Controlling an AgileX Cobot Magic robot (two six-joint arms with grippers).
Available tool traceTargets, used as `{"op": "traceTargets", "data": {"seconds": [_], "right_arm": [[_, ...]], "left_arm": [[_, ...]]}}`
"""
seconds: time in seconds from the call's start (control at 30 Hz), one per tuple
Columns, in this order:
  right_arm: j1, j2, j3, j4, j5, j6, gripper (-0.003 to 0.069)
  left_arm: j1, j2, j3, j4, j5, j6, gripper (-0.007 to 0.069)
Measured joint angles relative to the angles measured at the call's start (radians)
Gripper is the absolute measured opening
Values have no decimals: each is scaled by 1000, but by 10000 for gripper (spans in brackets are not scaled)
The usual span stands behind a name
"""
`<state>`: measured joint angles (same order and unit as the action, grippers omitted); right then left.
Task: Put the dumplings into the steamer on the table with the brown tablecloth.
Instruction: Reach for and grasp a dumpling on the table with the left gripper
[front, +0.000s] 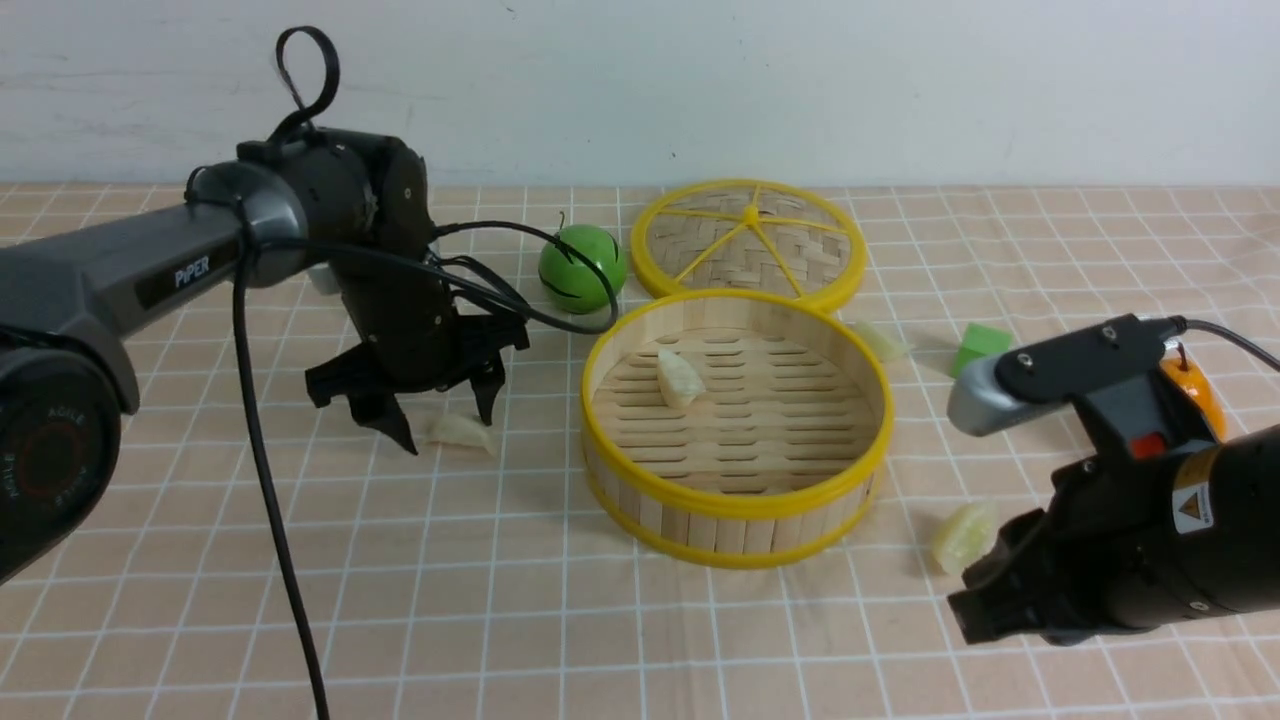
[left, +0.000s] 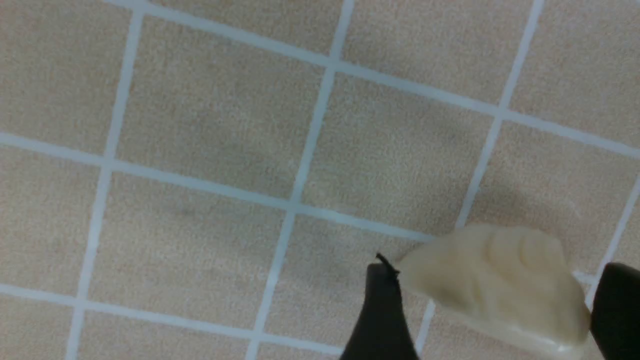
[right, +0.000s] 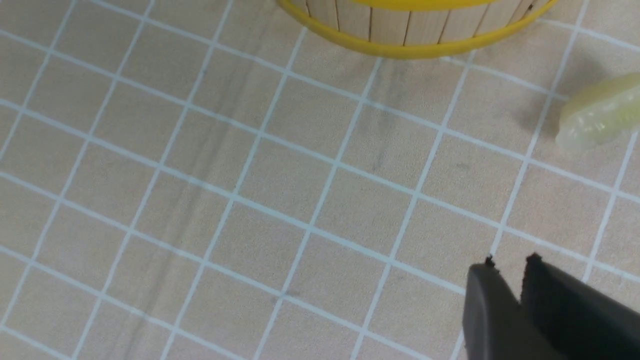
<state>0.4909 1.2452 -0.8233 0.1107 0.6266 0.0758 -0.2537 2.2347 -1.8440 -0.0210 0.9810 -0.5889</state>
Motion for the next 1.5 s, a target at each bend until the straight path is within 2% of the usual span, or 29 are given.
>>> {"op": "traceTargets", "data": {"seconds": [0.17, 0.2, 0.23, 0.27, 0.33, 0.47, 0.5, 0.53, 0.57, 0.6, 0.7, 0.8, 0.87, 0.9, 1.03, 1.13, 1.27, 1.5], "right_arm": [[0, 0, 0, 1, 1, 0, 108], [0, 0, 0, 1, 1, 0, 110], [0, 0, 0, 1, 1, 0, 110], [0, 0, 0, 1, 1, 0, 112], [0, 0, 0, 3, 1, 0, 113], [0, 0, 0, 3, 1, 0, 116], [0, 0, 0, 3, 1, 0, 116], [0, 0, 0, 3, 1, 0, 118], [0, 0, 0, 3, 1, 0, 118], [0, 0, 0, 3, 1, 0, 120], [0, 0, 0, 3, 1, 0, 123], [0, 0, 0, 3, 1, 0, 127], [0, 0, 0, 3, 1, 0, 127], [0, 0, 0, 3, 1, 0, 127], [0, 0, 0, 3, 1, 0, 132], [0, 0, 0, 3, 1, 0, 133], [0, 0, 0, 3, 1, 0, 134], [0, 0, 0, 3, 5, 0, 137]], "left_arm": [[0, 1, 0, 2, -4, 48, 481], [0, 1, -2, 2, 0, 78, 435], [0, 1, -2, 2, 0, 82, 428], [0, 1, -10, 2, 20, 109, 382], [0, 1, -23, 0, 53, 142, 342], [0, 1, -37, 2, 76, 176, 336], [0, 1, -39, 2, 77, 185, 302], [0, 1, -41, 2, 77, 191, 202], [0, 0, -42, 2, 77, 191, 187], [0, -2, -47, 2, 77, 195, 83], [0, -3, -48, 2, 78, 197, 42], [0, -4, -49, 2, 78, 199, 68], [0, -4, -49, 2, 80, 195, 138], [0, -4, -49, 2, 83, 181, 204], [0, -2, -49, 2, 107, 160, 376], [0, 0, -49, 2, 109, 157, 452], [0, 3, -49, 2, 96, 157, 444], [0, 31, -50, -4, 105, 172, 270]]}}
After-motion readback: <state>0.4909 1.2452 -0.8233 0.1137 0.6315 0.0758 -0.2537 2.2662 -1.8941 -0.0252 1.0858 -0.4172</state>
